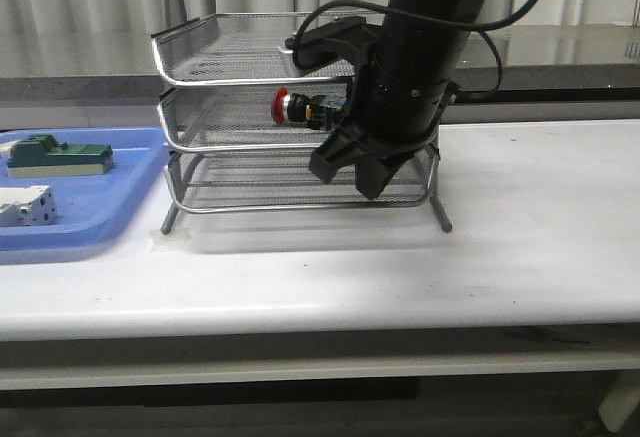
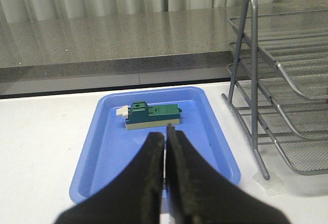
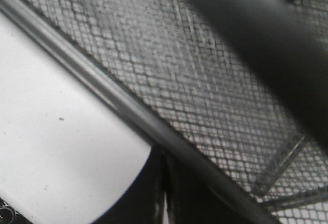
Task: Place button on rack with both arms
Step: 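Push the middle tray back into the rack with the right gripper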
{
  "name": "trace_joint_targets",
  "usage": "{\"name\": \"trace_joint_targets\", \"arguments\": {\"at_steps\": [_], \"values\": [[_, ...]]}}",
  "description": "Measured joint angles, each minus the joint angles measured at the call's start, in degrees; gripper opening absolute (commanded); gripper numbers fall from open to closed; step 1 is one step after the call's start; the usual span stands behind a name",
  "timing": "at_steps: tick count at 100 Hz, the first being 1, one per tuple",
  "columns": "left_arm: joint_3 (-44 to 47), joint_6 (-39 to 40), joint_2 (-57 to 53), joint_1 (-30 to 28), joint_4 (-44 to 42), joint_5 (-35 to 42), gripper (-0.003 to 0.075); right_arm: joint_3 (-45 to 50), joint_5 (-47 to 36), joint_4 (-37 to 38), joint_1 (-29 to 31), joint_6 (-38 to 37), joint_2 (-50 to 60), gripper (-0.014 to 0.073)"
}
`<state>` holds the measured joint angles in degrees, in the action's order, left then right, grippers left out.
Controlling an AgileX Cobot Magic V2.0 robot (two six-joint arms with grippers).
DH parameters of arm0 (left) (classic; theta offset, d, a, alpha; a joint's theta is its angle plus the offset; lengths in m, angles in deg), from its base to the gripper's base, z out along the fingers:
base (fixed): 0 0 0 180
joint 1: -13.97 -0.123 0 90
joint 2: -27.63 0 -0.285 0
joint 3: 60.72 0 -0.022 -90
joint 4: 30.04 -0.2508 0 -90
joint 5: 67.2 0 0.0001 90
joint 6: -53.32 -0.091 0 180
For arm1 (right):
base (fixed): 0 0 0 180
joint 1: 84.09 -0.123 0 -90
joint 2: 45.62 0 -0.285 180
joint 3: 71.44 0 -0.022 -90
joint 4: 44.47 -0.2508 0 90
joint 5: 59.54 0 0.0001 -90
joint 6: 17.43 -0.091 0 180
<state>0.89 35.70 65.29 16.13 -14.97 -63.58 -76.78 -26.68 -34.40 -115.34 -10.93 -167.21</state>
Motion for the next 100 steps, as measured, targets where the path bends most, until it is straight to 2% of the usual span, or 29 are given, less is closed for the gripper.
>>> {"name": "trace_joint_targets", "arguments": {"at_steps": [66, 100], "values": [[0.0, 0.0, 0.0, 0.0, 0.0, 0.0, 0.0004, -4.2, 9.1, -1.4, 0.2, -1.6, -0.6, -0.0069], [0.0, 0.0, -0.1, 0.0, 0.0, 0.0, 0.0004, -0.3, 11.2, -1.5, 1.2, -7.1, 8.1, -0.0069]]}}
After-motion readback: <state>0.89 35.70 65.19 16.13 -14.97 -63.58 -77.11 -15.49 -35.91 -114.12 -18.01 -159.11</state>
